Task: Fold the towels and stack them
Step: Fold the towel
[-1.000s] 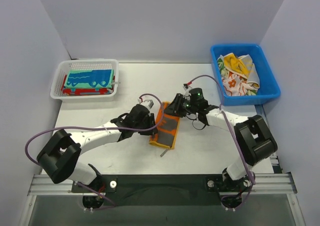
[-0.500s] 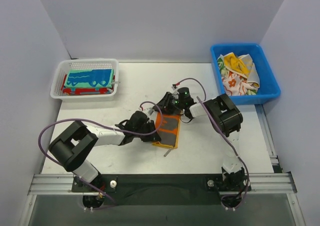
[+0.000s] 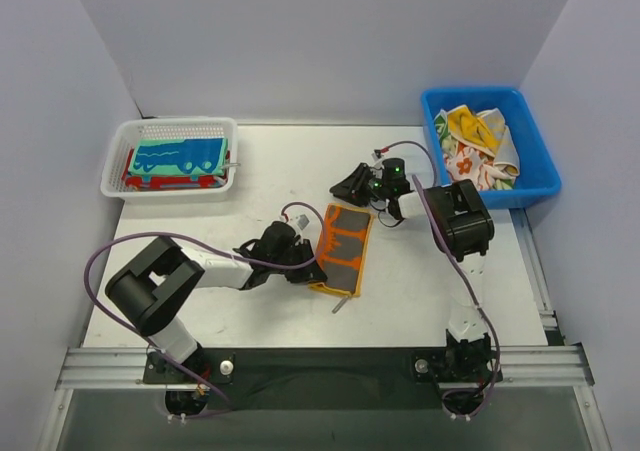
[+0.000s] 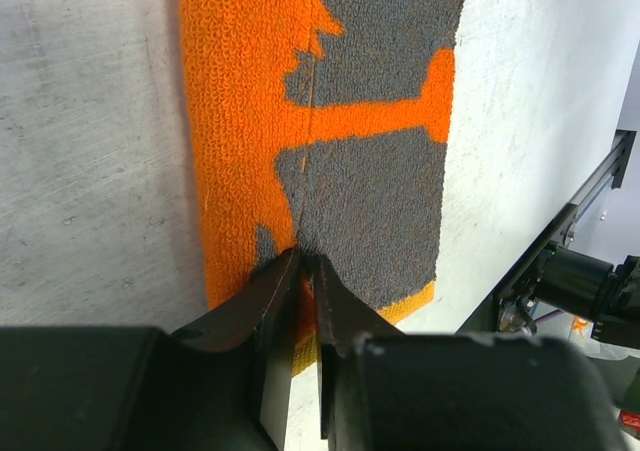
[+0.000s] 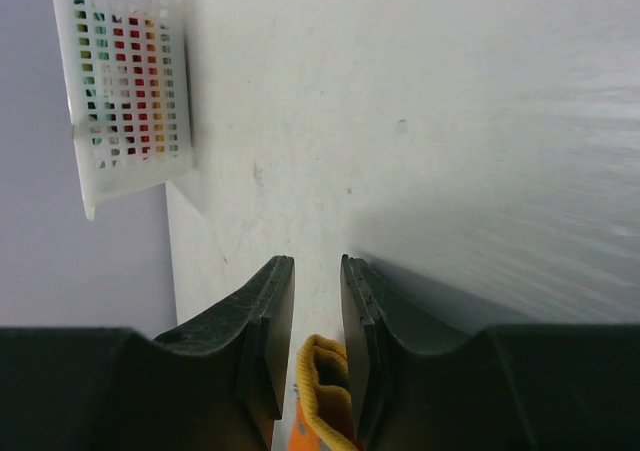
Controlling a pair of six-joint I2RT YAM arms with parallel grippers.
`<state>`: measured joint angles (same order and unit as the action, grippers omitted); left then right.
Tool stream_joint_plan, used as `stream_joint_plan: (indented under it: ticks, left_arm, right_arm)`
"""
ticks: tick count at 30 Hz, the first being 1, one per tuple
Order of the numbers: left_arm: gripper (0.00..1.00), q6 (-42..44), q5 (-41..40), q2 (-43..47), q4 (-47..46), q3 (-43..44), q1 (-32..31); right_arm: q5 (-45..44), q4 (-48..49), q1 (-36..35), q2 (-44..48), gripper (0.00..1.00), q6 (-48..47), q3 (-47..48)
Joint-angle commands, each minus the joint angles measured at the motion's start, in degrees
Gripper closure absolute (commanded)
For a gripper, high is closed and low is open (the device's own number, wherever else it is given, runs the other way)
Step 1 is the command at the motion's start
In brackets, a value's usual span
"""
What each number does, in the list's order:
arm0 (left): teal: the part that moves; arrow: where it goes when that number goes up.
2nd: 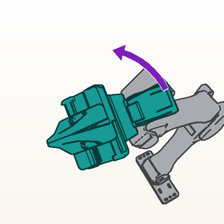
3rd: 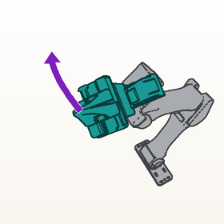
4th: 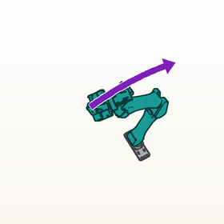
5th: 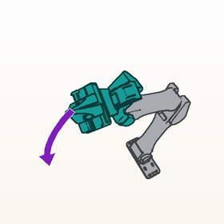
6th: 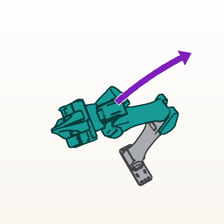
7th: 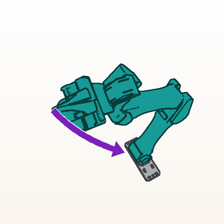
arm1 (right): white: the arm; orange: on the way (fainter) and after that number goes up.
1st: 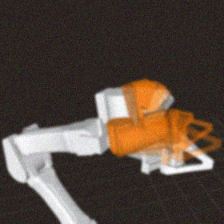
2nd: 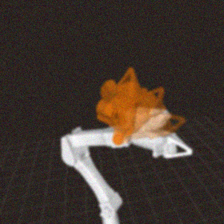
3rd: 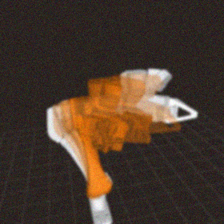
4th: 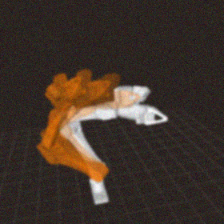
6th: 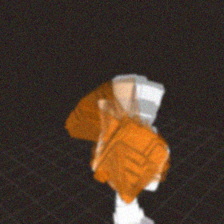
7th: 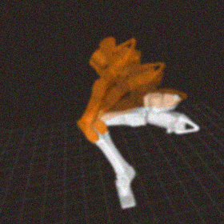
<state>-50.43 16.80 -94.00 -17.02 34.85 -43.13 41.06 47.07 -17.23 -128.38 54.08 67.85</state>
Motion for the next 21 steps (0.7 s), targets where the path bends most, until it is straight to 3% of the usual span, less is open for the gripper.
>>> stream_joint_plan:
  ticks: [1, 6, 13, 18, 21]
  left_arm:
    - [0.76, 2.4, 0.3, -1.8, 5.8, 0.1, 0.7]
    - [0.7, 8.9, 1.7, -1.1, 12.8, 5.7, 4.9]
    - [0.56, 19.6, -4.1, 4.6, 28.2, 15.7, 6.2]
    - [0.54, 15.8, -6.7, 10.5, 26.6, 11.7, 4.4]
    - [0.57, 11.0, -7.4, 11.1, 22.9, 7.5, 4.1]
  right_arm:
    - [-0.2, -1.7, 1.8, 1.2, 0.73, -2.9, 0.2]
    - [-0.6, -6.8, 3.9, 13.7, 0.73, -8.4, -4.1]
    - [-7.8, -28.9, 3.5, 30.1, 0.73, -21.0, -10.2]
    - [-12.7, -38.3, -0.8, 37.7, 0.73, -27.5, -15.1]
    - [-14.8, -42.6, -5.2, 39.2, 0.75, -30.3, -15.7]
